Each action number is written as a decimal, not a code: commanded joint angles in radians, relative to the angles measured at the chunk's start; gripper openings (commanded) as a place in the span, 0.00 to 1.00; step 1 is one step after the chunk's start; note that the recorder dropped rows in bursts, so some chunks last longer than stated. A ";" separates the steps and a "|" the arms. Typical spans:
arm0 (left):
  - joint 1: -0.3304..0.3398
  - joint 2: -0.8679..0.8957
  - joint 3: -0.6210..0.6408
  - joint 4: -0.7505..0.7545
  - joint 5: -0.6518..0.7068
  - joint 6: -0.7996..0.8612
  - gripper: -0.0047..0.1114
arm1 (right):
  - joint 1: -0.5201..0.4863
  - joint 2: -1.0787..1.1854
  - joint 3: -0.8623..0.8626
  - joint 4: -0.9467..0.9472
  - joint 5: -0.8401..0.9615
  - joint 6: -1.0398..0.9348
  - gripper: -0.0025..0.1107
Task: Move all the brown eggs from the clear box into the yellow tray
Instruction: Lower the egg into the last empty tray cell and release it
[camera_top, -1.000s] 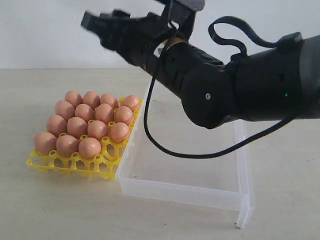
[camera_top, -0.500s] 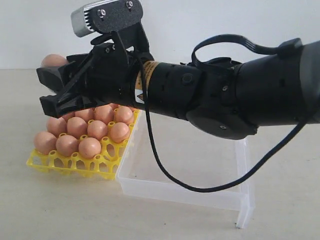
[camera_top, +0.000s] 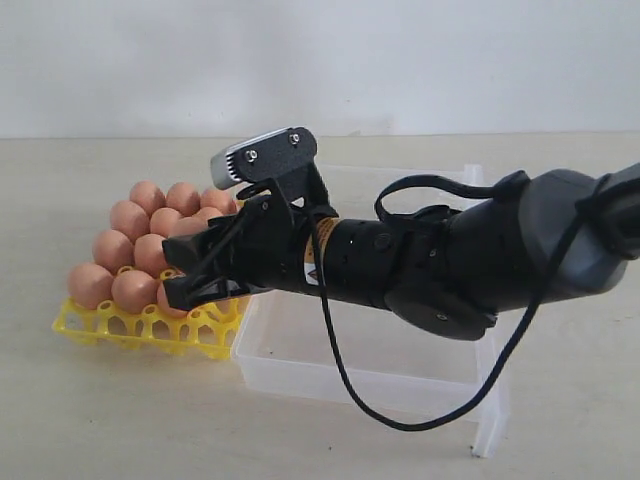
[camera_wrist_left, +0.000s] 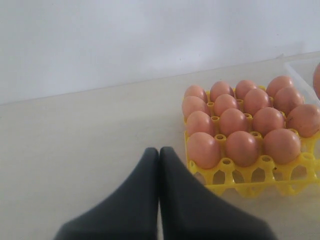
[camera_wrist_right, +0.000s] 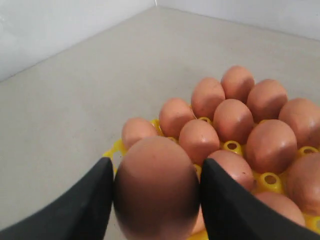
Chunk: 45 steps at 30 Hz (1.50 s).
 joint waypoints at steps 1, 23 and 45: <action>-0.003 -0.002 0.003 -0.003 -0.008 -0.010 0.00 | -0.006 0.018 -0.002 -0.002 0.017 0.003 0.02; -0.003 -0.002 0.003 -0.003 -0.008 -0.010 0.00 | -0.017 0.179 -0.108 -0.023 0.144 0.053 0.02; -0.003 -0.002 0.003 -0.003 -0.008 -0.010 0.00 | -0.017 0.179 -0.108 -0.023 0.160 -0.005 0.51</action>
